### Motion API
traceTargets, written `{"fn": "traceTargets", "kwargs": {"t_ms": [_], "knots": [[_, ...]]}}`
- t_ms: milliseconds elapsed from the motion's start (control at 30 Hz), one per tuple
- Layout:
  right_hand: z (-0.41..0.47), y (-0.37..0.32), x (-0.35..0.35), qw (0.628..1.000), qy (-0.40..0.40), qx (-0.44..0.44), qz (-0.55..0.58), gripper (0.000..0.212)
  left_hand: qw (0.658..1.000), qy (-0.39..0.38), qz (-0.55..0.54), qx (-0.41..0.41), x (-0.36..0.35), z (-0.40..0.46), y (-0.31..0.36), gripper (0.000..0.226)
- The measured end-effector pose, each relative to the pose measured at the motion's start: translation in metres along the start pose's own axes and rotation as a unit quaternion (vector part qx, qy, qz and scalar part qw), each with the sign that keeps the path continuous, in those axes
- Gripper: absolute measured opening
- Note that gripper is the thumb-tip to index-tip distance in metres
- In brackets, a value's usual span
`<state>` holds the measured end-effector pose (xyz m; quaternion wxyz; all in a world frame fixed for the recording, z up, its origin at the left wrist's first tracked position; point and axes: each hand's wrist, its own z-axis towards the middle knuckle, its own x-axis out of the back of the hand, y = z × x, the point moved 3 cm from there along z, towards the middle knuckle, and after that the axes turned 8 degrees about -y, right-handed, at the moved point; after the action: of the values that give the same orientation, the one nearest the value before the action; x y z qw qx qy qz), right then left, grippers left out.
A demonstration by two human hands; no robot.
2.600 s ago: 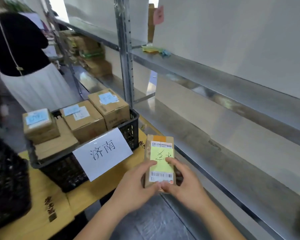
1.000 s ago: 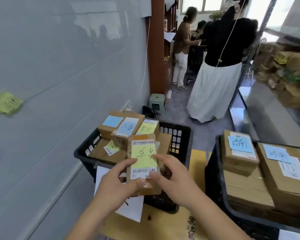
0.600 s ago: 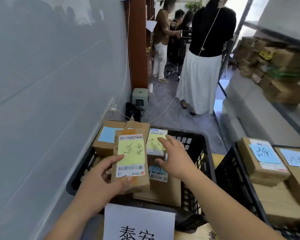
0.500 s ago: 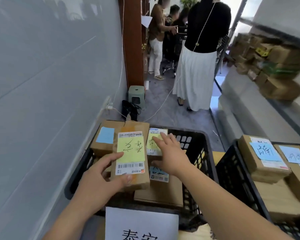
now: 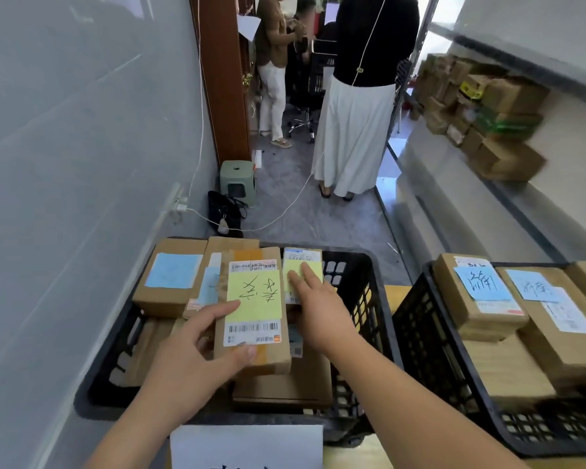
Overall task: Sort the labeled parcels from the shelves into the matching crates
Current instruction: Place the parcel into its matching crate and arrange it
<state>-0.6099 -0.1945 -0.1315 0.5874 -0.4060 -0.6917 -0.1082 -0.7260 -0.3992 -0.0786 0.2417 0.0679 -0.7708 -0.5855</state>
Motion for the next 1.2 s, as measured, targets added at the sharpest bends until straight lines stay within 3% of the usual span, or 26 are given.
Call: {"fn": "traceTargets", "kwargs": {"t_ms": [467, 933, 1200], "knots": [[-0.028, 0.072, 0.009, 0.996, 0.039, -0.031, 0.075, 0.087, 0.999, -0.024, 0.017, 0.019, -0.068, 0.024, 0.003, 0.062], [-0.025, 0.037, 0.005, 0.997, 0.037, -0.01, 0.07, 0.081, 0.997, 0.06, 0.057, 0.009, -0.011, -0.005, 0.013, 0.056], [-0.029, 0.056, 0.009, 0.995, 0.049, -0.045, 0.077, 0.086, 1.0, -0.006, 0.021, 0.016, -0.055, 0.008, 0.02, 0.057]]}}
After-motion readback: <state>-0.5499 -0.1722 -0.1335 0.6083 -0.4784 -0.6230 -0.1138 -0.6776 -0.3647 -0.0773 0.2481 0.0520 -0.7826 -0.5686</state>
